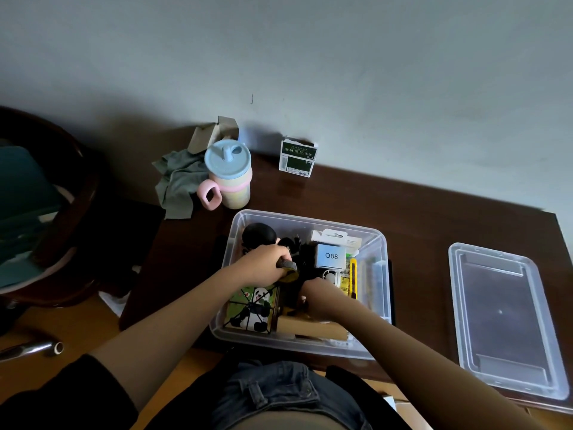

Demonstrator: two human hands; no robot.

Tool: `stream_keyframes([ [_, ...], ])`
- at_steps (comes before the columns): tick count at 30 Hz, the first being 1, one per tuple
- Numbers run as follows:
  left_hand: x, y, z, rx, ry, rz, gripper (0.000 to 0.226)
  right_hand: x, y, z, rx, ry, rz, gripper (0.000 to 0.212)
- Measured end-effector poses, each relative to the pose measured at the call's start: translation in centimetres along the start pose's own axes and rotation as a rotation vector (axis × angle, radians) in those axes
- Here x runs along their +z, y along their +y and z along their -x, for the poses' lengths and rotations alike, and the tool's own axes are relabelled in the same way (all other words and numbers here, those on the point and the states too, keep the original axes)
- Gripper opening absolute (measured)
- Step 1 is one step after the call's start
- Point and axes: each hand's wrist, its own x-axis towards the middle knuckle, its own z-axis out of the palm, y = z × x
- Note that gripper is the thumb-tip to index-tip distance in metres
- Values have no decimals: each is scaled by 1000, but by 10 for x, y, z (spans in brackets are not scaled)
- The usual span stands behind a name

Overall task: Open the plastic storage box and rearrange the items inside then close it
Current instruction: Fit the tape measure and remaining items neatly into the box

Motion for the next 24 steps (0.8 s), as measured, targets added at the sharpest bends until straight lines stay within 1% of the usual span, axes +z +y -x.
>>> stream_keyframes([
  [3, -1, 1, 1, 0, -1, -7, 5, 1, 2, 1, -3, 2, -84, 28],
  [8, 2, -1, 2, -11, -11, 8, 7, 2, -3, 7, -9, -46, -127, 28],
  [11, 1, -3, 2, -16, -15, 1, 11, -4, 1, 14, -9, -66, -199, 33],
  [13, 1, -4, 2, -25, -13, -14, 19, -11, 6, 22, -14, -21, -235, 32],
  [15, 0, -4, 2, -33, -15, -13, 27, -19, 11, 30, -8, 63, -274, 30],
  [19, 1, -1, 1, -15, -28, 35, 29, -30, 20, 43, 75, 332, -375, 28],
  [21, 2, 4, 1, 13, -72, 111, 25, -32, 19, 46, 84, 361, -399, 31],
  [23, 6, 11, 1, 52, -119, 179, 19, -31, 16, 46, 84, 336, -333, 28],
  [24, 8, 15, 1, 65, -141, 176, 18, -30, 15, 47, 89, 331, -286, 25],
])
